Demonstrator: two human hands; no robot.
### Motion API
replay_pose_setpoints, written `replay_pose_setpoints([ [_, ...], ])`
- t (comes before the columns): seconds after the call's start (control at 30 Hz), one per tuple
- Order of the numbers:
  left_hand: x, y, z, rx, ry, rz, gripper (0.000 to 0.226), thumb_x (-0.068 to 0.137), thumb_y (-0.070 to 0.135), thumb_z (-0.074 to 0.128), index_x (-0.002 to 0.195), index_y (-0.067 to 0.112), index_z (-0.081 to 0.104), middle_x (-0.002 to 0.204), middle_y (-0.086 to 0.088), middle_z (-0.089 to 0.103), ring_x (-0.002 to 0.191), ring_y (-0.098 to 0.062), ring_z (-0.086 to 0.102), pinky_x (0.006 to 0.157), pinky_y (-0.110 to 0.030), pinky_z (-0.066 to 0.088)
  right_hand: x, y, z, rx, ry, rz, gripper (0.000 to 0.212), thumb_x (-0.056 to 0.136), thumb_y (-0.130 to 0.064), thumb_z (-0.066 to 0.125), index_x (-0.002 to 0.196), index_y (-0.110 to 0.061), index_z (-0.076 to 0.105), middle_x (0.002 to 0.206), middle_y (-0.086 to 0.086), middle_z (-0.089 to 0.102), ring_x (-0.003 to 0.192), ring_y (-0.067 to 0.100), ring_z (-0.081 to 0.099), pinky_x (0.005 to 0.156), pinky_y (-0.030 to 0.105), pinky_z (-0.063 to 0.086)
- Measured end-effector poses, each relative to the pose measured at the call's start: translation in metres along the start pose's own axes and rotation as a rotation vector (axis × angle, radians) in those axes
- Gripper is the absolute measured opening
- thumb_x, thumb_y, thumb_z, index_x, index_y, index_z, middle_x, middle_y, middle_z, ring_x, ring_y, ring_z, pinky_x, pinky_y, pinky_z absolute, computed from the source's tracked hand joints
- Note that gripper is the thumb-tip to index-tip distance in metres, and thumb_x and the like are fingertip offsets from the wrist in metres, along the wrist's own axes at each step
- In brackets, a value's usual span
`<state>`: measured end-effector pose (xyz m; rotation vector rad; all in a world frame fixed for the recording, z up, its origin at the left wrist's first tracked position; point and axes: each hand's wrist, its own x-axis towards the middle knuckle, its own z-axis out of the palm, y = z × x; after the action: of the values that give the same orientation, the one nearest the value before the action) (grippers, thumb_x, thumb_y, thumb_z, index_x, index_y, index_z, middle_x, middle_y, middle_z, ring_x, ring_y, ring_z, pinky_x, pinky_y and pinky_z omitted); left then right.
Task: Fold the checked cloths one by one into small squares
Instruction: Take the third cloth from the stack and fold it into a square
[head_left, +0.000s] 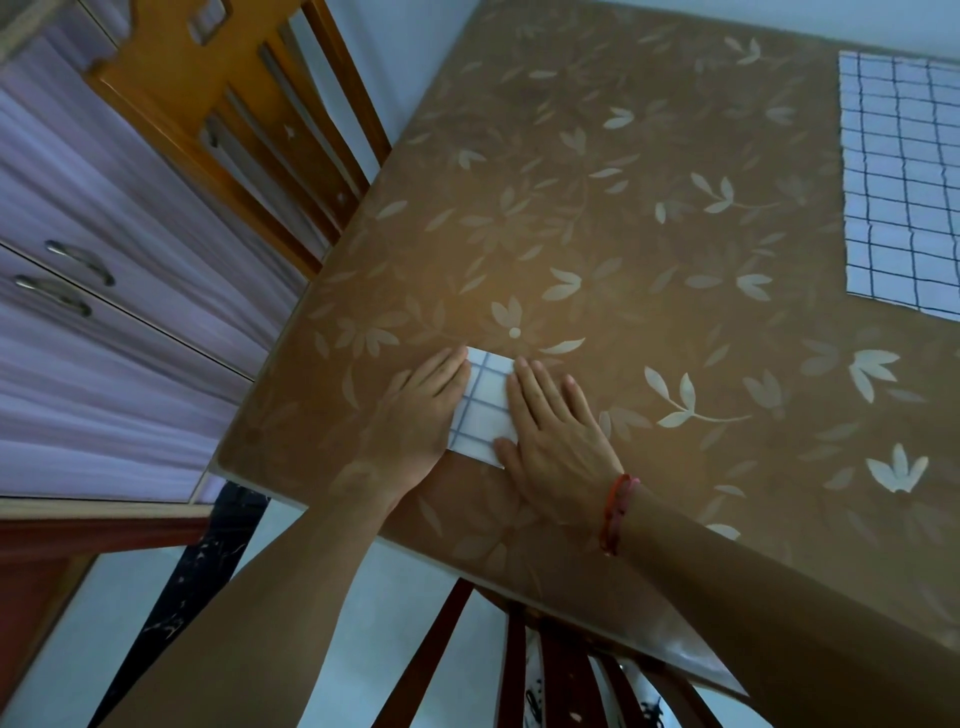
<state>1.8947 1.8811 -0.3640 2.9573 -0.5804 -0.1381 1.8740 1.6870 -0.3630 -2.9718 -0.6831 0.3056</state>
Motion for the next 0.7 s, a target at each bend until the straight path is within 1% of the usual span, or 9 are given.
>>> replay_pose_setpoints([
  [0.13, -0.014, -0.001, 0.001, -0.006, 0.002, -0.008, 0.056, 0.092, 0.007, 0.048, 0.147, 0.009, 0.036, 0.158, -0.004, 0.027, 0.145, -0.018, 0.024, 0.103, -0.036, 0.037, 0.000, -0.001, 0.001, -0.023, -0.009, -0.002, 0.069, 0.098, -0.044, 0.019, 0.150, 0.002, 0.024, 0.159, 0.020, 0.018, 0.148, 0.032, 0.017, 0.118, 0.053, 0.019],
  [0.27, -0.046, -0.003, 0.001, -0.008, 0.037, 0.016, 0.047, 0.092, 0.006, 0.043, 0.139, 0.006, 0.048, 0.148, -0.009, 0.044, 0.138, -0.023, 0.039, 0.104, -0.045, 0.041, 0.000, -0.003, 0.000, -0.020, -0.032, 0.000, 0.072, 0.098, -0.046, 0.014, 0.153, 0.001, 0.013, 0.161, 0.018, 0.006, 0.149, 0.031, 0.005, 0.120, 0.051, 0.010],
  [0.37, -0.077, -0.003, 0.001, 0.014, 0.049, 0.078, 0.045, 0.093, 0.008, 0.045, 0.137, 0.004, 0.051, 0.145, -0.010, 0.048, 0.137, -0.023, 0.041, 0.105, -0.042, 0.042, 0.000, -0.004, -0.003, -0.007, -0.052, 0.009, 0.074, 0.096, -0.047, 0.008, 0.153, 0.000, 0.008, 0.161, 0.018, 0.001, 0.150, 0.031, 0.001, 0.121, 0.050, 0.007],
  [0.47, -0.099, -0.003, -0.003, 0.055, 0.012, 0.116, 0.049, 0.096, 0.018, 0.031, 0.139, 0.004, 0.048, 0.149, -0.010, 0.043, 0.139, -0.022, 0.037, 0.111, -0.039, 0.037, -0.001, -0.003, -0.005, -0.008, -0.063, -0.002, 0.075, 0.095, -0.048, 0.005, 0.153, 0.000, 0.005, 0.161, 0.018, 0.000, 0.150, 0.031, 0.000, 0.121, 0.050, 0.007],
  [0.5, -0.101, -0.003, -0.004, 0.056, 0.006, 0.115, 0.049, 0.096, 0.019, 0.029, 0.139, 0.004, 0.048, 0.148, -0.010, 0.043, 0.139, -0.022, 0.038, 0.111, -0.039, 0.037, -0.001, -0.003, -0.006, -0.007, -0.070, -0.002, 0.075, 0.095, -0.048, 0.004, 0.153, 0.000, 0.004, 0.161, 0.018, -0.001, 0.150, 0.031, -0.001, 0.121, 0.050, 0.006],
  [0.57, -0.099, -0.003, -0.006, 0.007, 0.022, 0.086, 0.048, 0.096, 0.019, 0.029, 0.135, 0.004, 0.054, 0.143, -0.009, 0.050, 0.134, -0.022, 0.045, 0.109, -0.039, 0.040, -0.001, -0.003, -0.009, 0.002, -0.084, 0.006, 0.075, 0.094, -0.048, 0.002, 0.153, -0.001, 0.002, 0.161, 0.017, -0.003, 0.150, 0.030, -0.003, 0.121, 0.049, 0.004],
  [0.63, -0.091, 0.001, -0.010, -0.104, 0.079, 0.031, 0.044, 0.096, 0.019, 0.033, 0.127, 0.004, 0.061, 0.132, -0.009, 0.061, 0.123, -0.023, 0.055, 0.103, -0.040, 0.045, 0.000, -0.004, -0.012, 0.018, -0.089, 0.008, 0.071, 0.098, -0.047, 0.010, 0.153, -0.002, 0.003, 0.162, 0.016, -0.003, 0.150, 0.029, -0.004, 0.121, 0.047, 0.004],
  [0.67, -0.085, 0.003, -0.012, -0.161, 0.123, 0.000, 0.040, 0.096, 0.018, 0.037, 0.123, 0.004, 0.063, 0.124, -0.009, 0.065, 0.116, -0.023, 0.059, 0.099, -0.038, 0.048, 0.001, -0.005, -0.015, 0.040, -0.094, 0.009, 0.069, 0.100, -0.046, 0.017, 0.153, -0.002, 0.004, 0.162, 0.015, -0.003, 0.150, 0.028, -0.004, 0.121, 0.046, 0.004],
  [0.7, -0.079, 0.006, -0.016, -0.221, 0.167, -0.042, 0.035, 0.096, 0.017, 0.042, 0.118, 0.005, 0.066, 0.116, -0.007, 0.067, 0.108, -0.022, 0.061, 0.095, -0.033, 0.049, 0.002, -0.004, -0.019, 0.071, -0.098, 0.011, 0.070, 0.101, -0.045, 0.024, 0.153, -0.003, 0.006, 0.162, 0.014, -0.002, 0.150, 0.027, -0.003, 0.121, 0.045, 0.004],
])
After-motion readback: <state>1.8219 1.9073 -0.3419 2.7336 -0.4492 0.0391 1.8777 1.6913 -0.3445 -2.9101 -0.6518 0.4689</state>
